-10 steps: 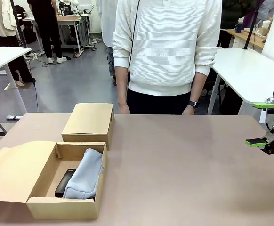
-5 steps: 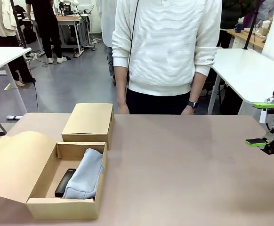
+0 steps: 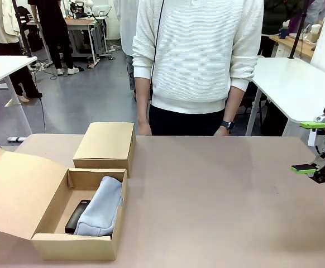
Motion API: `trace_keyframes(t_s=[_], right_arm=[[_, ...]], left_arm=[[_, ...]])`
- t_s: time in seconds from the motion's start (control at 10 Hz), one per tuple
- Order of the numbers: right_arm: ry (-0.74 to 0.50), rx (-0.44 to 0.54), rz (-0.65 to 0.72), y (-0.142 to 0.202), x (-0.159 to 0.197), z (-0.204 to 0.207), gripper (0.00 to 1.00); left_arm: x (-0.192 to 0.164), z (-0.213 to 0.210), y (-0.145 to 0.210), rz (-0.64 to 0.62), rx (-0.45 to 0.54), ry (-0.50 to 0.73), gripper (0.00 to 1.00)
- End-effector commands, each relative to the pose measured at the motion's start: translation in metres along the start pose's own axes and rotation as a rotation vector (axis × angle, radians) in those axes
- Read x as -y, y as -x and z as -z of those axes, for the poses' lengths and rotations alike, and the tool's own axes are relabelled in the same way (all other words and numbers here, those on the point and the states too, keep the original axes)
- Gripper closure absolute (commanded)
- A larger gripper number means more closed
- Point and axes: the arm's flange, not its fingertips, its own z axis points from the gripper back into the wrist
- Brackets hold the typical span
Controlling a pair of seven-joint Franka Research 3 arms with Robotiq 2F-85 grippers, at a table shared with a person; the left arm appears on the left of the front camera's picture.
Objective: Place items inside the box.
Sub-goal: Close the lid of the Mailer Box closest to the robot.
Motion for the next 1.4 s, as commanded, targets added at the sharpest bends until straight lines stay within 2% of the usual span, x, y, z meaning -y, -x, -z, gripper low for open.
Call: trace_keyframes(t_s=[0.0,0.2,0.4,0.6,0.7,0.9,1.3], right_arm=[[-0.018,0.001,0.015,0.001,-0.006,0.001,0.0],[-0.018,0.001,0.015,0.001,-0.006,0.001,0.0],[-0.018,0.001,0.015,0.001,-0.006,0.001,0.0],[-0.018,0.001,0.015,0.001,-0.006,0.001,0.0],[-0.018,0.001,0.015,0.001,-0.006,0.001,0.0],[-0.018,0.001,0.015,0.001,-0.006,0.001,0.0],[-0.018,0.001,0.015,0.001,-0.006,0.001,0.0]], left_arm=[[0.0,0.012,-0.026,0.025,0.055,0.017,0.0],[-0.007,0.033,-0.043,0.035,0.066,0.032,0.0],[-0.011,0.073,-0.058,0.034,0.045,0.109,0.0],[-0.017,0.114,-0.072,-0.037,0.036,0.198,0.0],[-0.022,0.123,-0.076,-0.113,0.03,0.19,0.0],[-0.028,0.135,-0.08,-0.21,0.043,0.097,0.0],[-0.011,0.178,-0.091,-0.334,-0.014,0.034,0.0]])
